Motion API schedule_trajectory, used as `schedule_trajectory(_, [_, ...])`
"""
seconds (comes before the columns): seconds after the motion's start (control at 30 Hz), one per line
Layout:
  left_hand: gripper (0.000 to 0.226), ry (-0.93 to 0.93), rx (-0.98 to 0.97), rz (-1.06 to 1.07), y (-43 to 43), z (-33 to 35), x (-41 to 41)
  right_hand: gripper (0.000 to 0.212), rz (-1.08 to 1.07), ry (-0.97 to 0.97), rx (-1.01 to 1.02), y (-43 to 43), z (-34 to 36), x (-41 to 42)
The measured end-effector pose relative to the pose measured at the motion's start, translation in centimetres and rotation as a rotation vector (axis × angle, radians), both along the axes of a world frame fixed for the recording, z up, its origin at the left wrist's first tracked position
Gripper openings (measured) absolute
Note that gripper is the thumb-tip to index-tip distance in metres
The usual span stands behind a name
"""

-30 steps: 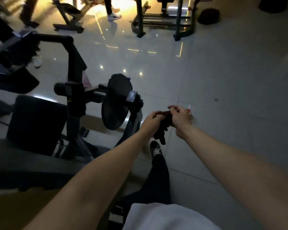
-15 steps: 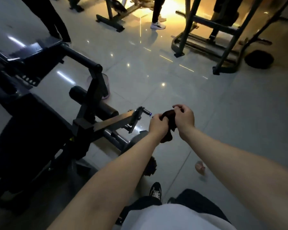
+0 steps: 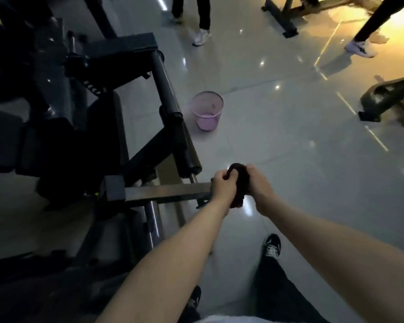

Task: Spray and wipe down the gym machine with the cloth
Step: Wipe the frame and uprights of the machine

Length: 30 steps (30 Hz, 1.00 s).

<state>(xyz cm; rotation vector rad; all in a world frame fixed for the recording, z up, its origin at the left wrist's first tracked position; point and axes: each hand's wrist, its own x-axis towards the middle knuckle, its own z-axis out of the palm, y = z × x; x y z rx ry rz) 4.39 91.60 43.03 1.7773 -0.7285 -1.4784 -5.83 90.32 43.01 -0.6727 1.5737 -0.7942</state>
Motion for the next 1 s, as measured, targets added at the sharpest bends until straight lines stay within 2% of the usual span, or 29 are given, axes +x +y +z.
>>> schedule_trajectory(0.07, [0.027,0.001,0.038,0.121,-2.8,-0.1,-2.5,0.037,0.188,-0.054,0.051,-3.9,-0.7,-2.6])
schedule_trajectory(0.13, [0.027,-0.007,0.085,0.167,-4.6,-0.3,-4.0,0.047,0.311,-0.076,0.085,-5.9,-0.7,-4.4])
schedule_trajectory(0.17, [0.028,0.008,0.098,0.194,-6.1,-0.6,-5.2,0.043,0.337,-0.089,0.089,-7.5,-0.5,-5.8])
schedule_trajectory(0.23, [0.032,0.057,0.12,0.234,-8.4,-0.2,-7.1,0.018,0.382,-0.063,0.061,-10.0,-0.3,-7.9])
schedule_trajectory(0.37, [0.03,0.019,0.088,0.232,-12.6,0.8,-9.1,0.02,0.415,0.005,0.048,-16.5,0.1,-11.0])
schedule_trajectory(0.43, [0.046,0.021,0.071,0.238,-14.6,0.3,-9.0,0.017,0.377,0.037,0.04,-19.8,0.3,-11.7])
schedule_trajectory(0.53, [0.084,-0.017,0.093,0.209,-18.3,-1.1,-9.6,0.017,0.307,0.046,0.081,-24.9,0.1,-12.5])
schedule_trajectory(0.57, [0.086,-0.033,0.116,0.194,-19.8,-1.5,-9.9,0.018,0.301,0.052,0.088,-26.5,-0.1,-12.5])
schedule_trajectory(0.6, [0.079,-0.036,0.125,0.174,-21.3,-2.1,-10.2,0.018,0.301,0.054,0.089,-28.1,-0.4,-12.6])
schedule_trajectory(0.7, [0.026,-0.089,0.11,0.153,-27.1,-3.1,-11.1,0.02,0.305,0.049,0.083,-33.9,-1.6,-12.4])
schedule_trajectory(0.73, [0.018,-0.12,0.107,0.164,-28.4,-3.6,-11.2,0.021,0.312,0.047,0.081,-35.0,-1.8,-12.4])
schedule_trajectory(0.87, [0.025,-0.236,0.129,0.214,-35.7,-5.1,-11.4,0.016,0.375,0.072,0.111,-41.7,-2.7,-12.2])
schedule_trajectory(1.0, [0.028,-0.181,0.19,0.316,-42.2,-6.1,-11.0,0.019,0.476,0.112,0.074,-48.7,-3.5,-10.6])
